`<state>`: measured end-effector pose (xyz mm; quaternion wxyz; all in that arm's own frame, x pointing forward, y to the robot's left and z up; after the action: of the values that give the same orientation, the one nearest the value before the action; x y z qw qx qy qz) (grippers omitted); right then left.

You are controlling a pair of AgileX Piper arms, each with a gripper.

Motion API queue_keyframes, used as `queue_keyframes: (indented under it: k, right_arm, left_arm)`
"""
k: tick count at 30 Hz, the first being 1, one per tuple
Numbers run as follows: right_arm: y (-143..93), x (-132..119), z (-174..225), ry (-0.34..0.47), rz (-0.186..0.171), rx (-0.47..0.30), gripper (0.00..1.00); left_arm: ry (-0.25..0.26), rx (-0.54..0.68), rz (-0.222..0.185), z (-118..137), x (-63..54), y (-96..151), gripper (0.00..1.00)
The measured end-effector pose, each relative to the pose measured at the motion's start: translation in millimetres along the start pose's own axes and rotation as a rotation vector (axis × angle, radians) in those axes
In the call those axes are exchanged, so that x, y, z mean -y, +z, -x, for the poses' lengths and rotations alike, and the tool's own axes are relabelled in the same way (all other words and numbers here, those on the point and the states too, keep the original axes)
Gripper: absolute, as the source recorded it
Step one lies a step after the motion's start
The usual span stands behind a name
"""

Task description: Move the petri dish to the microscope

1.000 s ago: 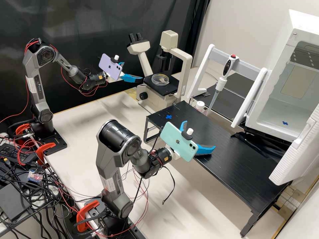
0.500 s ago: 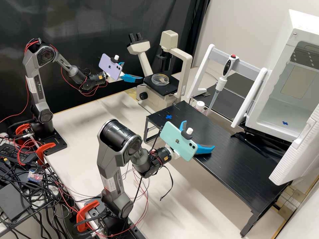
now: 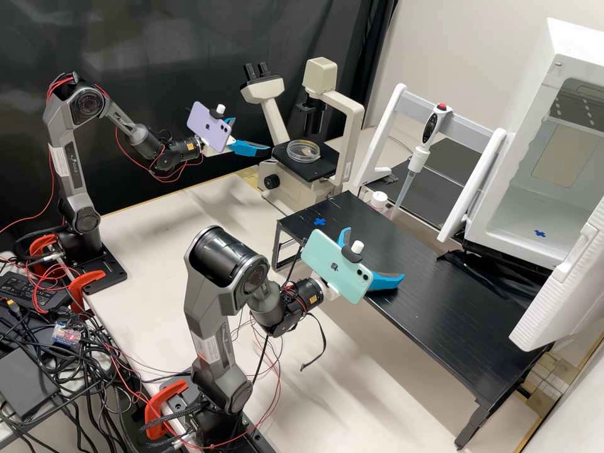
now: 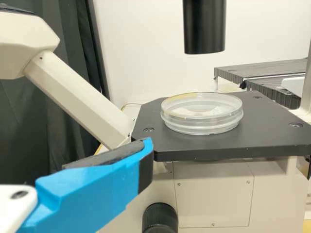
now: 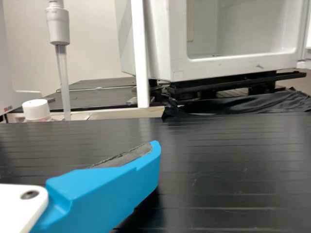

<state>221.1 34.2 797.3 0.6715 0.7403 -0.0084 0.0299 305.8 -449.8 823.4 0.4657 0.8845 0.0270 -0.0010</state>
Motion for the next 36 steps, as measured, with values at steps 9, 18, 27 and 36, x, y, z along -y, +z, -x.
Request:
queue_keyframes:
  k: [9,18,27,36]
  right_arm:
    - [0.2,2.5,-1.6,-0.01,0.02,0.001,1.0]
    - [-1.4,2.2,-6.0,-0.005,0.018,-0.005,1.0]
    - [0.6,2.3,-11.3,-0.001,0.02,0.005,1.0]
    - [3.5,2.3,-15.7,0.003,0.021,0.018,1.0]
  left_arm:
    - [0.0,0.0,0.0,0.0,0.0,0.0,1.0]
    - [0.0,0.0,0.0,0.0,0.0,0.0,1.0]
    - [0.0,0.0,0.0,0.0,0.0,0.0,1.0]
    - [0.0,0.0,0.0,0.0,0.0,0.0,1.0]
